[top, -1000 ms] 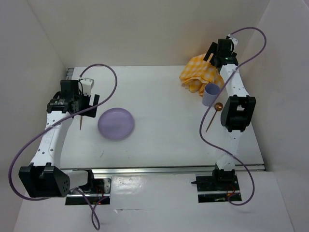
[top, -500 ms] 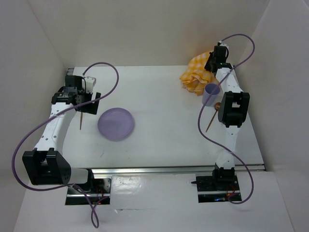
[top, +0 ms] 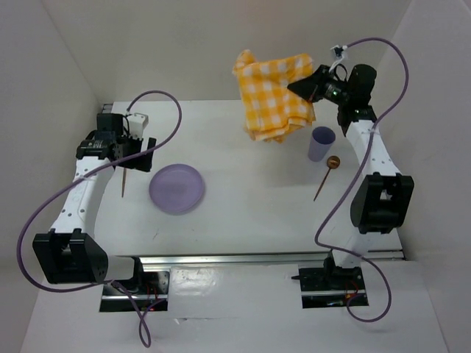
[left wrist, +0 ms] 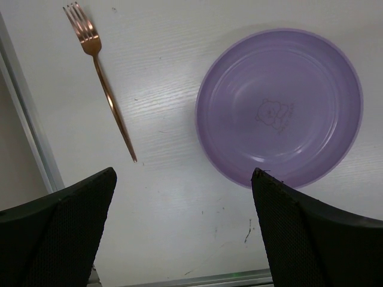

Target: Set the dinner table for one person

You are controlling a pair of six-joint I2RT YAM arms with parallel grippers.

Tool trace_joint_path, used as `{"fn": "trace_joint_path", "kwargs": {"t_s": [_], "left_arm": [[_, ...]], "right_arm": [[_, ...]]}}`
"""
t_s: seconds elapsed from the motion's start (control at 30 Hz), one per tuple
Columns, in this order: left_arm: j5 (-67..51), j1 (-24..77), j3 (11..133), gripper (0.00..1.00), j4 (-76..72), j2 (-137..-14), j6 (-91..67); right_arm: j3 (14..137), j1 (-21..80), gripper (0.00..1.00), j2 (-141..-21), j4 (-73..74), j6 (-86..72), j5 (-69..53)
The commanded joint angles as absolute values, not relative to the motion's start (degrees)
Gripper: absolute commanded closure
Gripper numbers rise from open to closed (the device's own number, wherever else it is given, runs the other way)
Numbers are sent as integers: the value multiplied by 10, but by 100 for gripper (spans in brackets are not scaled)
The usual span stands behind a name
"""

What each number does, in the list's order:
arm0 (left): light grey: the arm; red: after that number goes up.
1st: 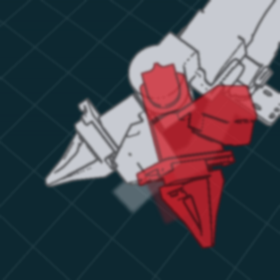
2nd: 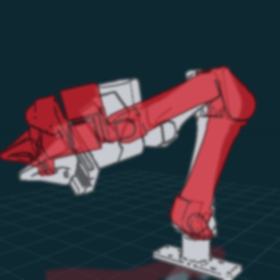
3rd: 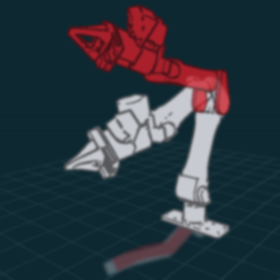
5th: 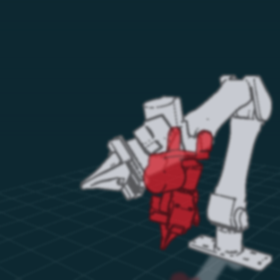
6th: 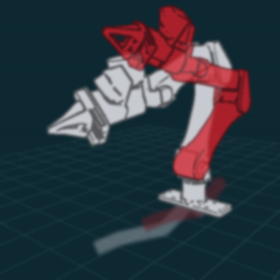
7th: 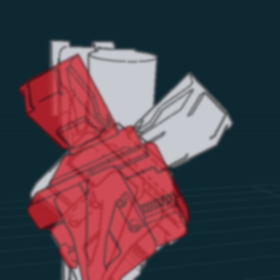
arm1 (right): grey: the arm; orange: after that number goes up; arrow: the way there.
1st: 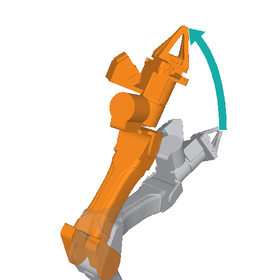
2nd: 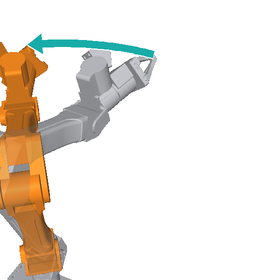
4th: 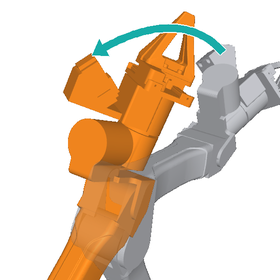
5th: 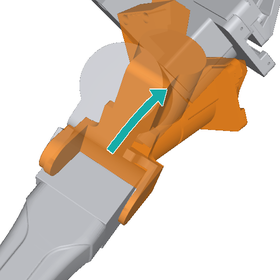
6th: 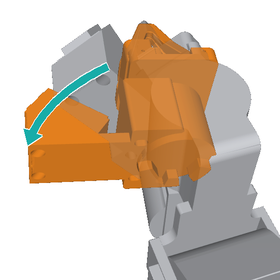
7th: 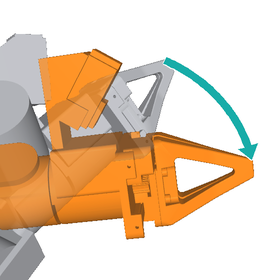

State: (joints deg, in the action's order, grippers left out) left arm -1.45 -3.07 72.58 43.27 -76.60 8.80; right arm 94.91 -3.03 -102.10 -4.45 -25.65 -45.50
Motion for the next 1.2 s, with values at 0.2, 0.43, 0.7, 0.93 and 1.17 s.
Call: {"fn": "trace_joint_path", "kwargs": {"t_s": [0.2,0.43,0.7,0.93,1.17], "left_arm": [[-325,-24,856,0,507,-768,125],[-362,109,955,0,518,-862,100],[-286,176,982,0,508,-858,147],[-362,197,1056,0,569,-894,155],[-267,258,1084,0,569,-945,161]], "right_arm": [[680,18,100,-917,-284,-398,-729],[645,54,100,-867,-261,-344,-734],[637,54,100,-840,-152,-290,-710],[638,78,100,-820,-107,-243,-646],[644,103,100,-820,-85,-235,-617]]}}
